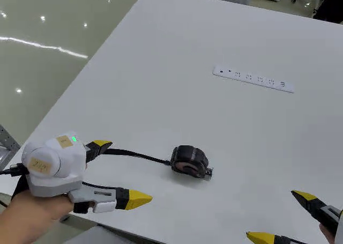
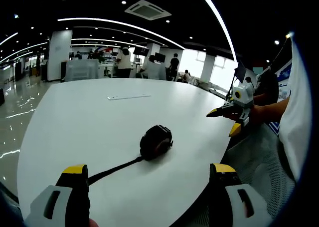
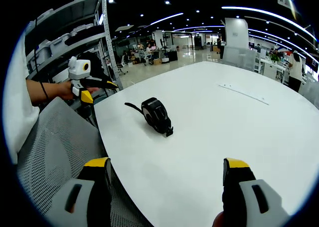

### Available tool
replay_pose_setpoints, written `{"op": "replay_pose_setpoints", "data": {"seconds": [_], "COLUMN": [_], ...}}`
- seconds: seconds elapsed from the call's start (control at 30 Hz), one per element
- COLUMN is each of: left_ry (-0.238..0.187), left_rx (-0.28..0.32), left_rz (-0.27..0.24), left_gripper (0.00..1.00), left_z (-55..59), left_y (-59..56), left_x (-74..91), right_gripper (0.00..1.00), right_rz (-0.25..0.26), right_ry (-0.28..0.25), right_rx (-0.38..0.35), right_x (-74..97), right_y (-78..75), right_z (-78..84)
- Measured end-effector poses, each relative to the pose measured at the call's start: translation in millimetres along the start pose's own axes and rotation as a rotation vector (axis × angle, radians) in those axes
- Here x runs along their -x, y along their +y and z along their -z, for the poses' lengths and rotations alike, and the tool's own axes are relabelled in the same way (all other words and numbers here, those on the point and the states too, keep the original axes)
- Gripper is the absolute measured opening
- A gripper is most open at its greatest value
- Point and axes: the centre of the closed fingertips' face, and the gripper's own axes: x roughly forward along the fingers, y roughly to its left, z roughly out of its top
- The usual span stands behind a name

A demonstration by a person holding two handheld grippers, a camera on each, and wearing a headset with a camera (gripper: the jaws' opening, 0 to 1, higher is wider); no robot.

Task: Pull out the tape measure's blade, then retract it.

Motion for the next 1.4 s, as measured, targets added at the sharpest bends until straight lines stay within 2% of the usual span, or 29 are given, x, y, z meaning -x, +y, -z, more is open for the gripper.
{"op": "replay_pose_setpoints", "data": {"seconds": [0.43,0.9,1.4], "left_ry": [-0.026,-0.026,-0.025], "left_rx": [0.010,0.013,0.015], "left_rz": [-0.005,-0.002,0.014], "left_gripper": [0.98,0.97,0.97], "left_z": [1.2,5.6,3.5], "left_y": [-6.2,-6.4,-8.0], "left_x": [-2.8,-3.4,-6.6], "right_gripper": [0.90,0.90,0.89], "right_rz": [-0.003,-0.006,-0.005], "right_ry": [0.012,0.023,0.026], "right_rx": [0.016,0.020,0.031], "right_x": [5.7,5.8,4.2], "right_y": [-0.1,4.1,2.2], "right_z": [-2.0,2.1,-0.2]}}
